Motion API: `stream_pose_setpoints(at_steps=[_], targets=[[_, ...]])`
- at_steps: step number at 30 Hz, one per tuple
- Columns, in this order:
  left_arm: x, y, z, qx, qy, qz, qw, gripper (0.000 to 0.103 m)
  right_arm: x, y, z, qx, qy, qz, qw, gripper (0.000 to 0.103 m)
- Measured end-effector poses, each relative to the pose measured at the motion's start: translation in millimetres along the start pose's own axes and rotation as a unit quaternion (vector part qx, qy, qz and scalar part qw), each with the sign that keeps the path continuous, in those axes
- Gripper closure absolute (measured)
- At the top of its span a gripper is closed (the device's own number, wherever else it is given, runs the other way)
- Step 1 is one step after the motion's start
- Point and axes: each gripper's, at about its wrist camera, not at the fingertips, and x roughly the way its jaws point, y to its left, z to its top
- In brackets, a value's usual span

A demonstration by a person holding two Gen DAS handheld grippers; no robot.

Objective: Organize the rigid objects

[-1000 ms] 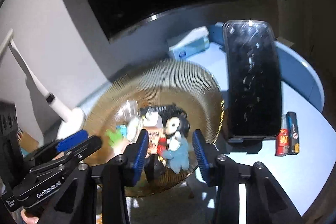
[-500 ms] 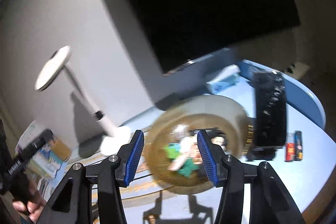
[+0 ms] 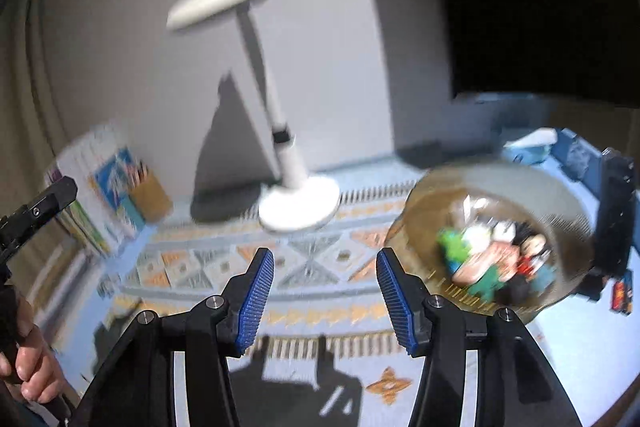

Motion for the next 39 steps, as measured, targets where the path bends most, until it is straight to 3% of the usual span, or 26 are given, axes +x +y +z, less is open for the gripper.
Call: stream_pose_setpoints(at_steps=[6, 14, 21, 24, 39], targets=[[55, 15, -61, -0.008, 0.068, 0.035, 0.997, 0.026, 60, 9, -48, -0.005, 0.067, 0.002, 0.998, 0.051], [92, 11, -111, -0.007, 0.123, 0.036, 0.9918, 0.026, 93, 5, -82, -0.023, 0.089, -0.013, 0.996, 0.051], [103, -1, -122, 0.023, 0.14, 0.05, 0.9886, 0.026, 103, -5, -84, -0.012, 0.094, -0.008, 0.995, 0.051], [104, 2, -124, 0.016, 0.141, 0.052, 0.9886, 0.021, 103, -5, -85, -0.012, 0.094, -0.003, 0.996, 0.051], [105, 10, -125, -0.008, 0.15, 0.043, 0.9878, 0.021, 101, 0, -88, -0.023, 0.091, 0.006, 0.996, 0.051]])
